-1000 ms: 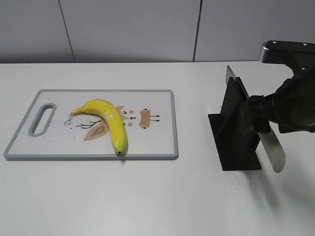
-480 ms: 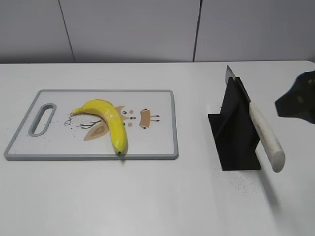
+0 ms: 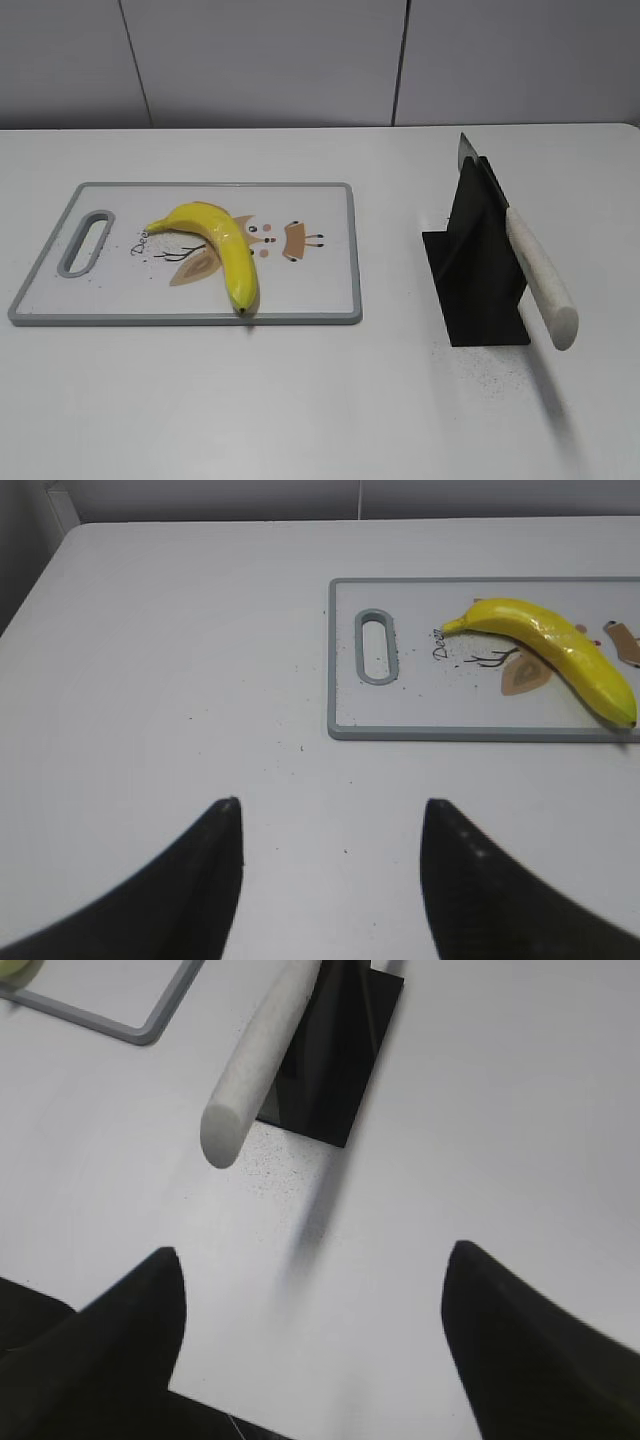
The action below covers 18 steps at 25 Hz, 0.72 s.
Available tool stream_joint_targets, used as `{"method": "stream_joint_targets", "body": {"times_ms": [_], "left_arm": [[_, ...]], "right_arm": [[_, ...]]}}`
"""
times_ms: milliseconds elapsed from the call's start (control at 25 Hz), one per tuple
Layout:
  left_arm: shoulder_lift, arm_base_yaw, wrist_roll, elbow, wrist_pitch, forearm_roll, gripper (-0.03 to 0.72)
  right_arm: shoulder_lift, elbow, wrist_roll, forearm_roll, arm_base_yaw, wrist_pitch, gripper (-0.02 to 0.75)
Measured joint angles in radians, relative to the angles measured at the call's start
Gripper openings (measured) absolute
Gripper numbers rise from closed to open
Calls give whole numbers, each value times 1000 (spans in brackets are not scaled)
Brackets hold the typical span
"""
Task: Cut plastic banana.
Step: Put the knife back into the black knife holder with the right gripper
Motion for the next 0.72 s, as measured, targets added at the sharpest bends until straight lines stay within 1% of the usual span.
{"method": "stream_joint_targets", "body": {"times_ms": [200,320,560,720], "left_arm": [[0,0,0,0,-1,0,528],[0,0,0,0,-1,0,521],[0,0,0,0,-1,0,520],[0,0,0,0,-1,0,520]], "right_arm": [[-192,21,-1,0,0,-1,593],[-263,18,-1,0,0,18,593],[-305,5,-32,-2,0,166,593],[-306,21,-70,-2,0,202,592]]}}
